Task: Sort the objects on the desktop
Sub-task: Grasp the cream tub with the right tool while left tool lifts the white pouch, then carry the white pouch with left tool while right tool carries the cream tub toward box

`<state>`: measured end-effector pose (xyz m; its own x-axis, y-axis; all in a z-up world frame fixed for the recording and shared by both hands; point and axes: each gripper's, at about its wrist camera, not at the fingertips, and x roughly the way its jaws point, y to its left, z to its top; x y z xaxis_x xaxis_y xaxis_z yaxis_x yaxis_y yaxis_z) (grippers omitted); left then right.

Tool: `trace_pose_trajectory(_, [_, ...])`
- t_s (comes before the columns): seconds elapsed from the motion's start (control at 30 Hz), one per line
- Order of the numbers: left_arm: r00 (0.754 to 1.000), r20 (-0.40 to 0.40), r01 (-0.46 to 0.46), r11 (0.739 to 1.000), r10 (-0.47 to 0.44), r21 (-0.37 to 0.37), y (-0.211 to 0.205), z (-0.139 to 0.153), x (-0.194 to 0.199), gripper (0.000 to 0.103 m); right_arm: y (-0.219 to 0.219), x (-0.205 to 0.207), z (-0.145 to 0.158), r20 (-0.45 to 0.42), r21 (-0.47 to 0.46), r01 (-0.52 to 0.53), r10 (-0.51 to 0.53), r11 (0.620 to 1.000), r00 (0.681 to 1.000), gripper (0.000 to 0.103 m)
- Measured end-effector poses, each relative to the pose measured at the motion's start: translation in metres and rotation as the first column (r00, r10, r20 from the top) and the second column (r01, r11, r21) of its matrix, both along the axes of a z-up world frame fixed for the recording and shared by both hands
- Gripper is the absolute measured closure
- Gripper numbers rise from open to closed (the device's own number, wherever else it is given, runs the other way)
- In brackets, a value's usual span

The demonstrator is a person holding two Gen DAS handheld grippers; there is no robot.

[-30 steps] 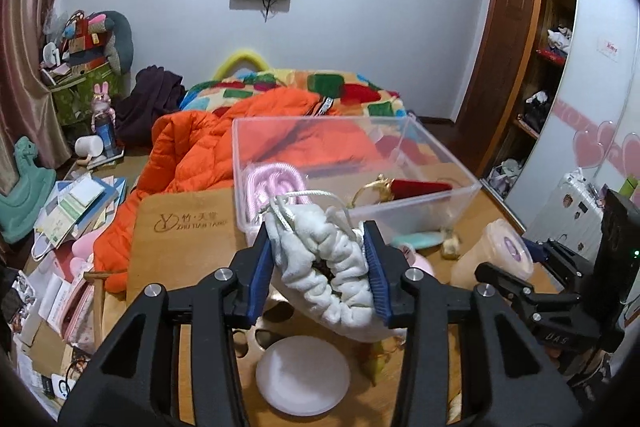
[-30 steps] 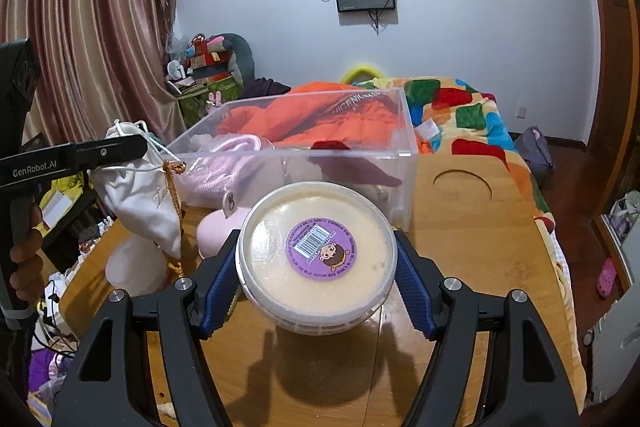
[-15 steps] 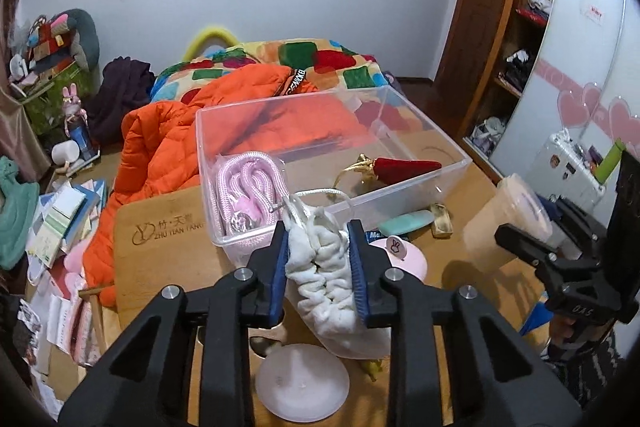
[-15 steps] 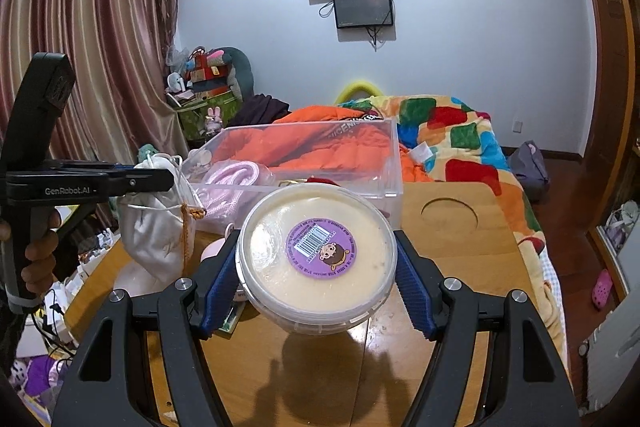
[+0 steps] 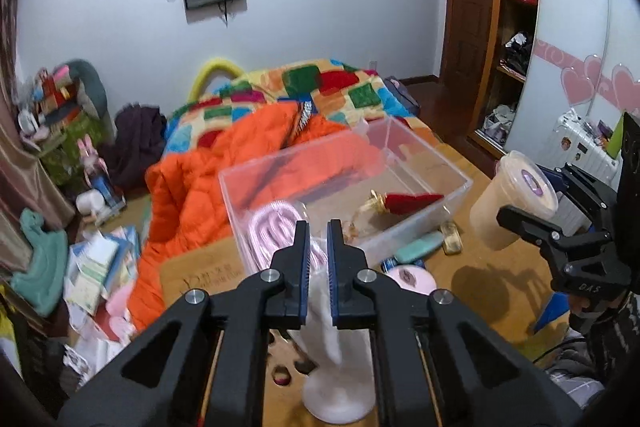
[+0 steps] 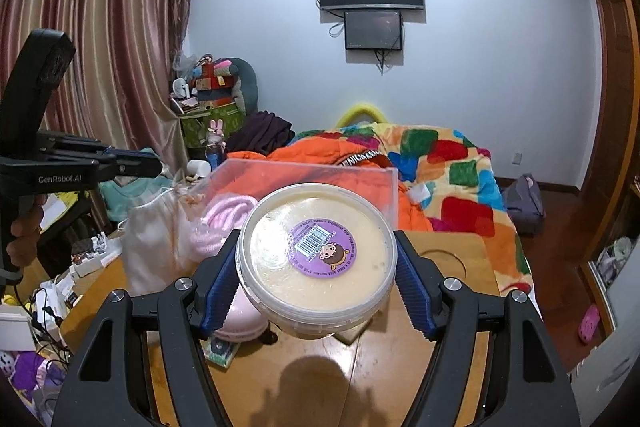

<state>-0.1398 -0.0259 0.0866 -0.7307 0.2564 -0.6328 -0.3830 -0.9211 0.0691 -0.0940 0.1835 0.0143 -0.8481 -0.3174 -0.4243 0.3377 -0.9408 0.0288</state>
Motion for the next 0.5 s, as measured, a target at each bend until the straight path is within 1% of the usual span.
trace_pose_trajectory(0.07, [1.000,-0.002,0.003,1.000,-0.003,-0.020,0.002,0.000,-0.006,0.096,-0.002,-0.002,0.003,-0.008,0.004,-0.005,0.005,1.000,1.000,0.035])
trace_pose_trajectory(0.13, [1.000,0.014,0.007,1.000,-0.006,-0.026,0.002,-0.004,-0.011,0.096,-0.006,-0.004,0.003,-0.009,0.005,-0.010,0.010,1.000,1.000,0.035])
trace_pose_trajectory(0.27, [0.998,0.049,0.025,1.000,-0.026,0.018,-0.007,-0.016,-0.006,0.096,-0.011,-0.005,0.000,0.004,0.006,-0.026,0.026,1.000,1.000,0.035])
trace_pose_trajectory(0.33, [0.996,0.079,0.045,0.999,-0.046,0.020,-0.008,-0.027,0.001,0.089,-0.014,-0.006,-0.003,0.012,0.027,-0.031,0.030,0.999,0.999,0.035])
trace_pose_trajectory(0.37, [0.995,0.090,0.050,0.999,-0.051,0.018,-0.008,-0.032,0.004,0.078,-0.015,-0.006,-0.005,0.015,0.037,-0.029,0.029,0.999,0.999,0.035])
trace_pose_trajectory(0.4, [0.993,0.103,0.054,0.998,-0.055,0.012,-0.006,-0.039,0.006,0.060,-0.015,-0.006,-0.006,0.017,0.043,-0.028,0.028,0.999,0.999,0.035])
trace_pose_trajectory(0.43, [0.991,0.119,0.062,0.998,-0.062,0.003,-0.005,-0.048,0.010,0.050,-0.015,-0.006,-0.007,0.020,0.043,-0.029,0.028,0.999,0.999,0.035])
trace_pose_trajectory(0.47, [0.990,0.126,0.066,0.998,-0.065,-0.004,-0.004,-0.053,0.012,0.037,-0.015,-0.006,-0.008,0.025,0.038,-0.030,0.029,0.999,0.999,0.035])
trace_pose_trajectory(0.5, [0.988,0.138,0.078,0.997,-0.076,-0.006,-0.002,-0.060,0.014,0.031,-0.014,-0.006,-0.009,0.030,0.033,-0.031,0.030,0.999,0.999,0.035])
